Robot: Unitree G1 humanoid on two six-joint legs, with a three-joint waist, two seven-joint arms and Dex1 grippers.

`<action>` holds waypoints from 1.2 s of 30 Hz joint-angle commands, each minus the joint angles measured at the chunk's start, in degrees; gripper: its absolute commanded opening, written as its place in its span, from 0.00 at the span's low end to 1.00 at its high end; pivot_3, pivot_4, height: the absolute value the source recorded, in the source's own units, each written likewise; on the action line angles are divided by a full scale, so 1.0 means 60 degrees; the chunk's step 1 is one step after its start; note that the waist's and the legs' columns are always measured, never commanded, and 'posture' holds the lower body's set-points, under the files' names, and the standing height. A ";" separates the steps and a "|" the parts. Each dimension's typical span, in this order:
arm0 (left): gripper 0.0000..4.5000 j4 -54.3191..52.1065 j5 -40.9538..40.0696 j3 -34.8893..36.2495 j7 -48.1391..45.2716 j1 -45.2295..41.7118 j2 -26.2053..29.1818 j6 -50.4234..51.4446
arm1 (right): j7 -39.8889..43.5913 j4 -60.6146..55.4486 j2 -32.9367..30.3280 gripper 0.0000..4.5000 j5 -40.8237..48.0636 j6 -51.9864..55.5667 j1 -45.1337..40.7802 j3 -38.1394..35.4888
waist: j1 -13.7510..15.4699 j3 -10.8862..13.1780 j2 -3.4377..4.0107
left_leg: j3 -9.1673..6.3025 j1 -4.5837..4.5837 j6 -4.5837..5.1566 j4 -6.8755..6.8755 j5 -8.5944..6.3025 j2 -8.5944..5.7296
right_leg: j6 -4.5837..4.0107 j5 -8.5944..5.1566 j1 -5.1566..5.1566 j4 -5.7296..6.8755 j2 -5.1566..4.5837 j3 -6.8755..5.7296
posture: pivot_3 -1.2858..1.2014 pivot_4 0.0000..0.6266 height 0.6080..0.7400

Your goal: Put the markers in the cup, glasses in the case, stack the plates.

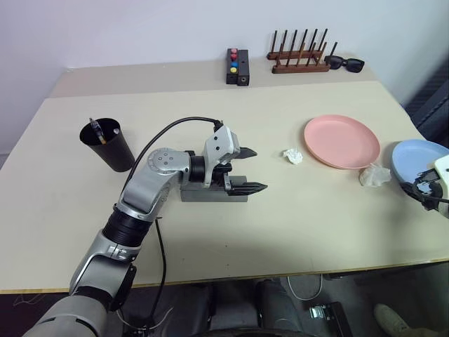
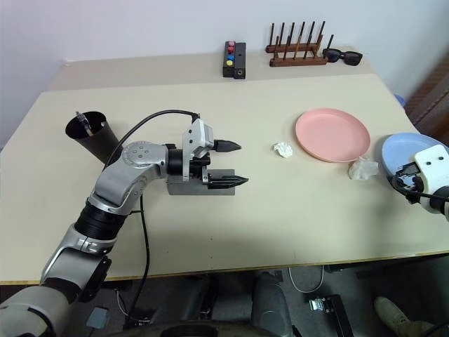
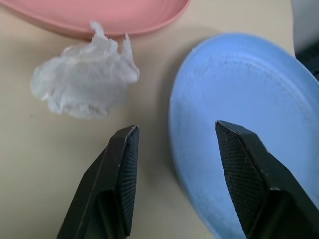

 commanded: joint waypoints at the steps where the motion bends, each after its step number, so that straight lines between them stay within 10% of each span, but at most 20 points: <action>1: 1.00 -0.0331 -0.0073 0.0098 0.0000 -0.0011 0.0024 -0.0030 | 0.0023 0.0270 -0.0311 0.54 -0.0044 -0.0315 -0.0084 -0.0366 | 0.0007 0.0000 0.0000 | 0.0000 0.0000 0.0000 0.0000 0.0000 0.0000 | 0.0000 0.0000 0.0000 0.0000 0.0000 0.0000 | 0.52 0.24 1.00; 16: 1.00 -0.0540 -0.0087 0.0145 0.0078 0.0036 0.0122 0.0148 | 0.0248 0.3170 -0.0250 0.54 -0.0540 -0.1613 -0.1691 0.0819 | 0.0002 0.0000 0.0002 | 0.0007 0.0001 0.0000 -0.0002 0.0000 0.0000 | 0.0000 0.0000 -0.0001 -0.0001 0.0000 0.0004 | 0.52 0.24 1.00; 21: 1.00 -0.0623 -0.0112 0.0177 0.0135 0.0072 0.0152 0.0227 | 0.0346 0.3542 -0.0227 0.03 -0.0548 -0.1735 -0.1891 0.1015 | -0.0009 -0.0001 0.0002 | 0.0007 0.0002 0.0000 -0.0001 0.0000 0.0000 | 0.0000 0.0000 -0.0001 -0.0001 0.0000 0.0005 | 0.52 0.24 1.00; 36: 1.00 -0.0592 -0.0103 0.0145 0.0244 0.0097 0.0130 0.0185 | -0.0477 0.3114 -0.0320 0.01 -0.0766 -0.2530 -0.2412 0.0897 | -0.0013 0.0001 0.0008 | 0.0009 0.0001 0.0000 -0.0001 0.0000 0.0000 | 0.0000 0.0000 -0.0002 0.0000 0.0000 0.0007 | 0.52 0.24 1.00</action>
